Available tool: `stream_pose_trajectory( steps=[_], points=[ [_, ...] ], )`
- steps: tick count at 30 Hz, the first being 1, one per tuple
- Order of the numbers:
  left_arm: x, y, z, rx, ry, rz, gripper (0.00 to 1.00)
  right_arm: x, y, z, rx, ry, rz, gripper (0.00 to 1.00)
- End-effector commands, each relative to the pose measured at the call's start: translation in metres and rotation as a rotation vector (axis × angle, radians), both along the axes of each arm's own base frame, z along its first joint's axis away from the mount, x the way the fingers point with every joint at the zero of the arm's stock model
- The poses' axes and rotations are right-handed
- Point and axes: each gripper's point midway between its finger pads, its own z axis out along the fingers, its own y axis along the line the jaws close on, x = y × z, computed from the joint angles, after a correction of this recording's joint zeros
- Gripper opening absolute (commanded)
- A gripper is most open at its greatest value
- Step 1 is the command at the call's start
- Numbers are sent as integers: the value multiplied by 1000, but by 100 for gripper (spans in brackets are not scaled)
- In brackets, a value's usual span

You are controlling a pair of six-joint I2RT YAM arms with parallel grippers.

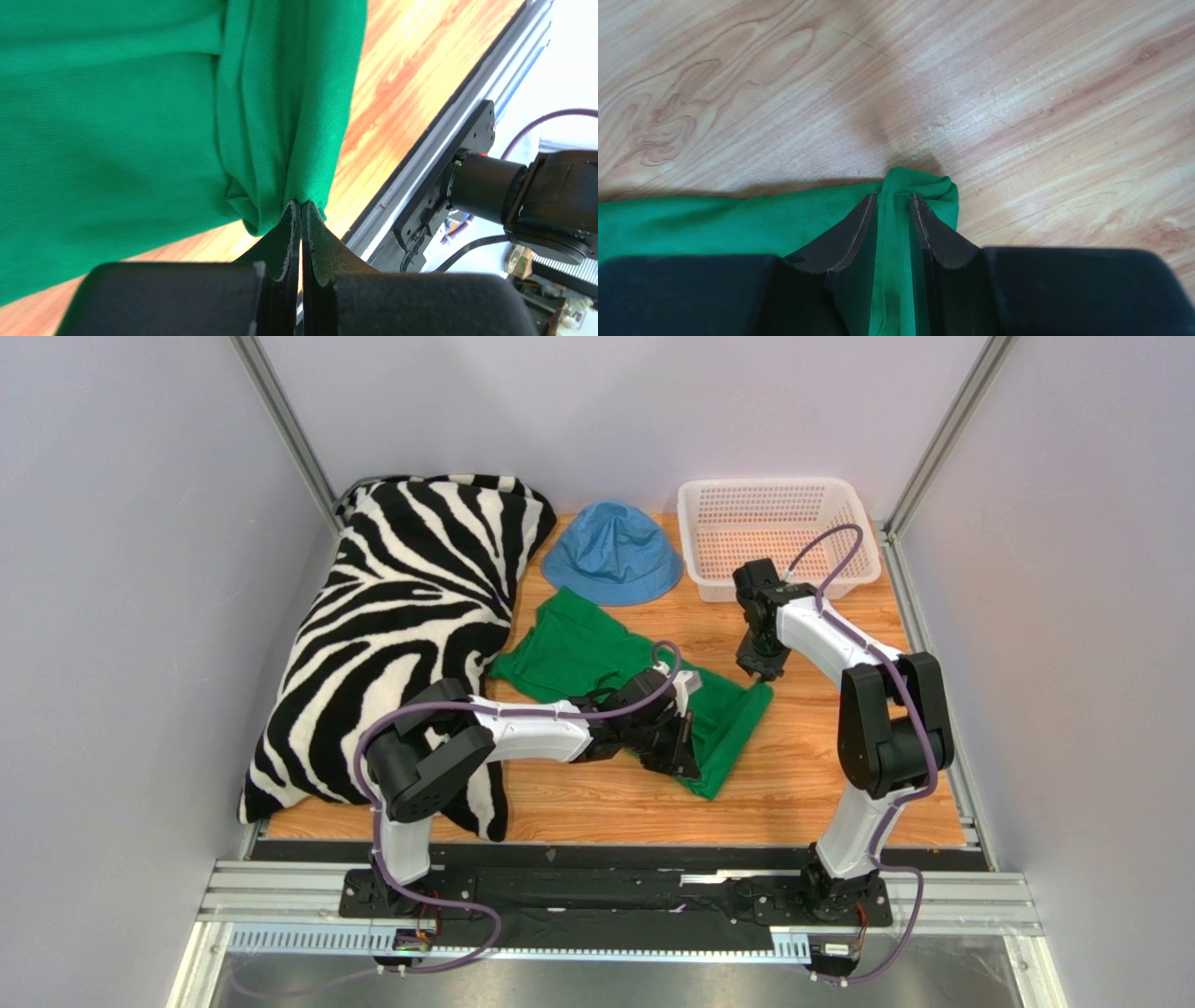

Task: Roll the t-shirts
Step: Roll the arm.

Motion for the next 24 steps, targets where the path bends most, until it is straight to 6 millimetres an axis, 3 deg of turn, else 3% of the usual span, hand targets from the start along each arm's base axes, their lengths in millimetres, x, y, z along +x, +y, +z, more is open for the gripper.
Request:
stream_pose_trajectory(
  steps=[1, 7, 16, 24],
  points=[
    [12, 4, 6, -9, -14, 26, 0, 23, 13, 15, 58, -115, 32, 31],
    [13, 3, -5, 3, 14, 34, 0, 23, 21, 32, 107, -209, 91, 41],
    [12, 5, -12, 4, 37, 59, 0, 11, 22, 38, 124, -239, 121, 41],
    [11, 6, -14, 6, 44, 68, 0, -6, 11, 69, 104, -302, 103, 40]
  ],
)
